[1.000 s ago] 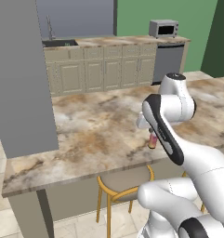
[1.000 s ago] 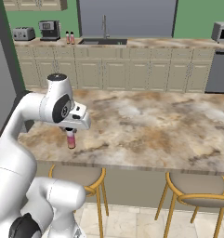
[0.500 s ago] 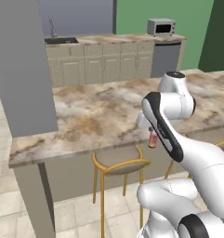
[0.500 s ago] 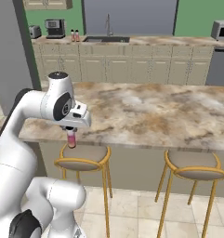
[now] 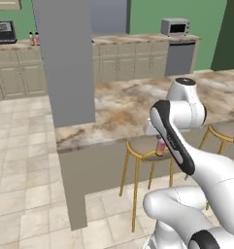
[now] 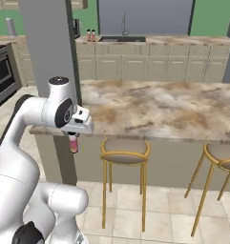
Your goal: Place the large bottle from the dining counter next to the other large bottle outside the sink, and place the small bottle from the dining counter next to the other small bottle inside the sink.
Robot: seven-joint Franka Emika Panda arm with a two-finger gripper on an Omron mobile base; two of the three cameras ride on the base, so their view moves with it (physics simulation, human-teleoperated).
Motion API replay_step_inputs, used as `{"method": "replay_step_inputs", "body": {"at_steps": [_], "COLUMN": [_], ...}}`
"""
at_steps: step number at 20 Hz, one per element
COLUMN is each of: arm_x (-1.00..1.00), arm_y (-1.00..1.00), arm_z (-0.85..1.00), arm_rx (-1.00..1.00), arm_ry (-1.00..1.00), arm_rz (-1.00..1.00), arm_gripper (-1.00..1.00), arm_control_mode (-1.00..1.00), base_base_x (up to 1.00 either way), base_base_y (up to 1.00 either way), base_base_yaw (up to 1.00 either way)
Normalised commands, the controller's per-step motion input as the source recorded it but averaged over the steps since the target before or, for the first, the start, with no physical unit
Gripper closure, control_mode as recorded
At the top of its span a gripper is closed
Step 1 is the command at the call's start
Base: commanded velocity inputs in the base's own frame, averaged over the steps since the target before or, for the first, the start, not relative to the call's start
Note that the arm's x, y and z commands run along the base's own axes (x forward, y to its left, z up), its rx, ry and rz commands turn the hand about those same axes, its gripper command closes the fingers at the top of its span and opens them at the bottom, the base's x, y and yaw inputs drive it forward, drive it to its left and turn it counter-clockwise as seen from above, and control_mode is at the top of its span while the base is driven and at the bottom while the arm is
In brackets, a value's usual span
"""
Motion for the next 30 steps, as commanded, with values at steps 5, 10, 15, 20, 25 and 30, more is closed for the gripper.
{"method": "replay_step_inputs", "body": {"at_steps": [5, 10, 15, 20, 25, 30], "arm_x": [0.00, 0.00, 0.00, 0.00, 0.00, 0.00], "arm_y": [0.00, 0.00, 0.00, 0.00, 0.00, 0.00], "arm_z": [0.00, 0.00, 0.00, 0.00, 0.00, 0.00], "arm_rx": [0.00, 0.00, 0.00, 0.00, 0.00, 0.00], "arm_ry": [0.00, 0.00, 0.00, 0.00, 0.00, 0.00], "arm_rz": [0.00, 0.00, 0.00, 0.00, 0.00, 0.00], "arm_gripper": [1.00, 1.00, 1.00, 1.00, 1.00, 1.00], "arm_control_mode": [1.00, 1.00, 1.00, 1.00, 1.00, 1.00], "base_base_x": [0.01, 0.29, 0.77, 1.00, 1.00, 1.00], "base_base_y": [1.00, 1.00, 1.00, 0.92, 0.67, 0.72], "base_base_yaw": [0.00, 0.00, 0.01, 0.01, 0.00, 0.00]}}
